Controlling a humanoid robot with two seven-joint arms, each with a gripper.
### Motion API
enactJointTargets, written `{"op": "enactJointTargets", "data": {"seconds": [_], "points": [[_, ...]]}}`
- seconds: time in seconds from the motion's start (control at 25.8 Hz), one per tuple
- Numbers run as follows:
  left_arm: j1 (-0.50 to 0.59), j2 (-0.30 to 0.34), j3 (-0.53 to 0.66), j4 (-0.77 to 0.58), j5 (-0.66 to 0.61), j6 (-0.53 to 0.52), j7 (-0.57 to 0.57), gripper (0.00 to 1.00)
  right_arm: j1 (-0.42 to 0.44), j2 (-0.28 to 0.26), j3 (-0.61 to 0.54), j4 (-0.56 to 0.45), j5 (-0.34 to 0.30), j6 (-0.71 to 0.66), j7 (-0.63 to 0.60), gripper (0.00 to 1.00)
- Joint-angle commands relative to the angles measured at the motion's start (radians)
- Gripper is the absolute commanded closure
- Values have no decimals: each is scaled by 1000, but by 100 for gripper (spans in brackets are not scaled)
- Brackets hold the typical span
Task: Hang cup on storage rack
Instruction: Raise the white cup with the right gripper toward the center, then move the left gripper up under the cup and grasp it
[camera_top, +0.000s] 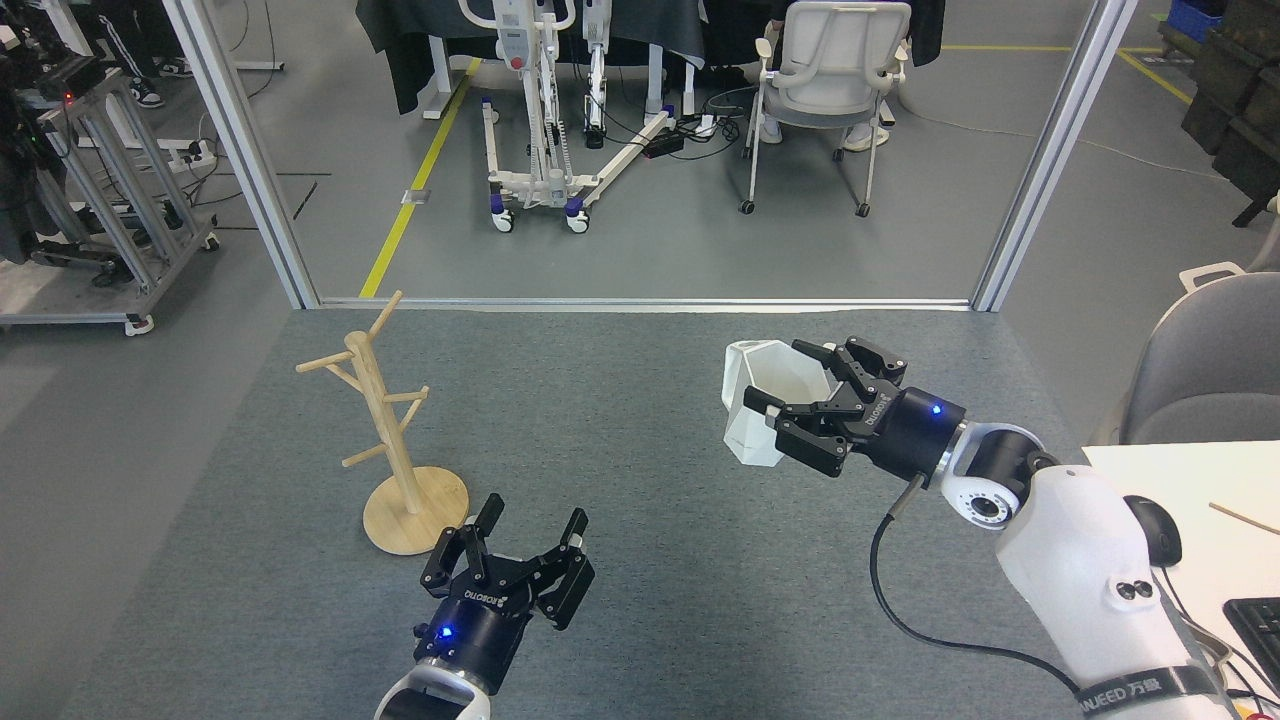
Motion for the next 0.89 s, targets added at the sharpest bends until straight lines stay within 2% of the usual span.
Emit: {"op": "enactJointTargets", "data": {"seconds": [0.0,0.19,0.27,0.43,0.62,0.85], "points": [[0,-1,0,4,3,-14,-1,1,-4,33,9,-4,-1,0,2,61],[1,-20,-3,4,-6,-59,-7,1,-11,38,16,-38,-3,0,2,62],[1,-57,-34,17,-17,-39,-13,1,-32,35,25,-65,-7,0,3,62],[0,-89,-44,30,-20,4,-14,1,-55,33,52,-79,-10,0,2,62],[-2,-97,-44,23,-19,47,-17,1,-104,44,112,-79,-13,0,2,62],[9,-103,-44,-3,-19,61,-54,1,-109,51,155,-81,-38,0,3,62]]}}
